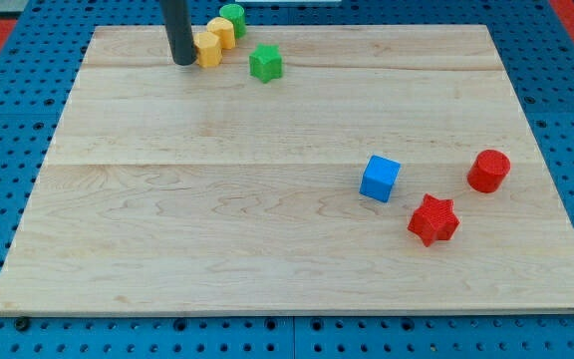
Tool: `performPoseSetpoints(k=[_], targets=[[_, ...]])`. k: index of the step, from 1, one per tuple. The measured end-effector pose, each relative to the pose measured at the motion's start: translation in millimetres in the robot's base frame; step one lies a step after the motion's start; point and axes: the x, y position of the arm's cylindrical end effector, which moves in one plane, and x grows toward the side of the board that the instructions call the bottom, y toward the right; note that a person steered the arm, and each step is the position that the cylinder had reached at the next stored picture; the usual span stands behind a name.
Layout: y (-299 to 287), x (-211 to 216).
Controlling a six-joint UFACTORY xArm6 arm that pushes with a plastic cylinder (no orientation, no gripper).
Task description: Move your arm to the top center of the board
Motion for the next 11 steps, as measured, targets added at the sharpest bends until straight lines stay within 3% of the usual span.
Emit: performPoseSetpoints(k=[1, 2, 5, 7, 8, 9, 10, 11], targets=[[-16, -22], [47, -26], [1, -49], [48, -49], [35, -39], [-33, 5], [4, 99], [74, 159]])
